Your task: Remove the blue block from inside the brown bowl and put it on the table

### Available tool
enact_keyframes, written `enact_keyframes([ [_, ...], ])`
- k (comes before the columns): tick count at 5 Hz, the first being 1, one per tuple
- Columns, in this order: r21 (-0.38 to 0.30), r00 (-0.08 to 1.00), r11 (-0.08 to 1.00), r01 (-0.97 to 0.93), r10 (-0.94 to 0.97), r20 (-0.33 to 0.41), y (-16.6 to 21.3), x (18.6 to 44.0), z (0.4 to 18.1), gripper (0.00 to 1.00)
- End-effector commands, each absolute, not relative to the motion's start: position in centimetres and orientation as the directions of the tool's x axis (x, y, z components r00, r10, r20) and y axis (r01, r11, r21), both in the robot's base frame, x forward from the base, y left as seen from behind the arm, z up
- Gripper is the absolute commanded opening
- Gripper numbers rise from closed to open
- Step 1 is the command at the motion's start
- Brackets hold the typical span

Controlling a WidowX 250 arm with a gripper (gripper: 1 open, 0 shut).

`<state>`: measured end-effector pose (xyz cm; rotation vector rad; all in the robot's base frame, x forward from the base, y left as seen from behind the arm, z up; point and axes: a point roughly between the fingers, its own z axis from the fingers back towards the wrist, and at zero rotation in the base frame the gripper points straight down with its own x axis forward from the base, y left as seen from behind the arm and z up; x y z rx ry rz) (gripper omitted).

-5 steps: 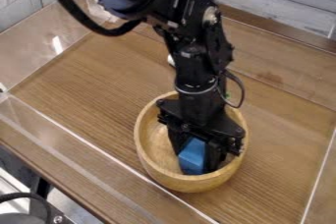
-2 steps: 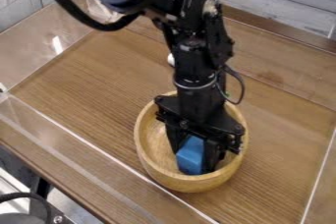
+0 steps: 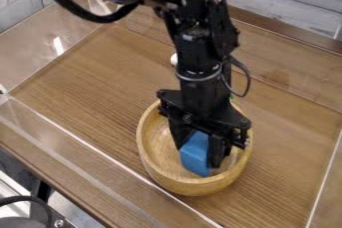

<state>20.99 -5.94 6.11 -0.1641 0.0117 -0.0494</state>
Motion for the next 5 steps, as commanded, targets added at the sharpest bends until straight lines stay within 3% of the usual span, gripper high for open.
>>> enact_keyframes([
  [1,-0.169,0.997,0.984,0.054,-0.045,0.058,-5.8,22.1,8.2,0.0],
  [5,-0.178,0.996,0.984,0.031,-0.015,0.089,-4.3,21.5,11.4,0.0],
])
